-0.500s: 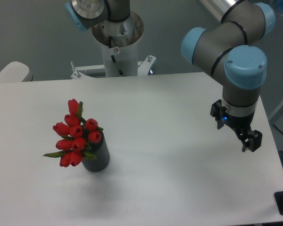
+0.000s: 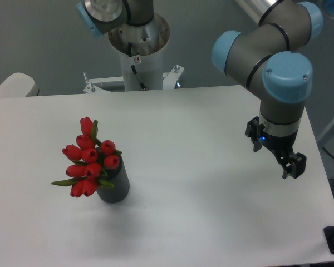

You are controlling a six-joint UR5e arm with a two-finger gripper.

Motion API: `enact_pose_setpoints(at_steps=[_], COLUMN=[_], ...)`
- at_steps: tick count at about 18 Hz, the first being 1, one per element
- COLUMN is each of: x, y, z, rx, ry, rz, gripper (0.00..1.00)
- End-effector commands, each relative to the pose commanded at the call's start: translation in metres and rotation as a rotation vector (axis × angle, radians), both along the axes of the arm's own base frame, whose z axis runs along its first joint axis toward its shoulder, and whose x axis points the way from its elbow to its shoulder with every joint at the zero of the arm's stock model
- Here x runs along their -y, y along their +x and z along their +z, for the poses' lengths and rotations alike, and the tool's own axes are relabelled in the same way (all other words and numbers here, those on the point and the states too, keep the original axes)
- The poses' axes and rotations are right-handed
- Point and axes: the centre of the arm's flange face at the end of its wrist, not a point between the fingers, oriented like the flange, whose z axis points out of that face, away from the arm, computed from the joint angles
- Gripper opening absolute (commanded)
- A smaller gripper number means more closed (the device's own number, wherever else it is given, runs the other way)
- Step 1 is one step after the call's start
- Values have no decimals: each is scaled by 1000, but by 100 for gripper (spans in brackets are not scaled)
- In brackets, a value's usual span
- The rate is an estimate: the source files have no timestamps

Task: Pick up the flowers from the vase
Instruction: 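Open the gripper and start moving it toward the tulip vase, then move the open gripper over to the red tulip stems above the vase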

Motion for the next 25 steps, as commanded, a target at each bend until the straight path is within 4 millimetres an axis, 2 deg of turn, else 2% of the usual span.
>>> enact_pose_setpoints(at_steps=[5, 9, 11, 12, 14, 18, 22, 25], x=[8, 10, 10, 13, 20, 19, 15, 8], y=[28, 54, 71, 80, 93, 119, 137, 158], z=[-6, -13, -32, -29, -44, -55, -43, -52], rx=[107, 190, 280, 286, 328, 478, 642, 750], ry=[121, 195, 254, 287, 324, 484, 645, 737], rz=[-2, 62, 88, 101, 126, 175, 274, 256], gripper=[100, 100, 100, 100, 100, 100, 100, 100])
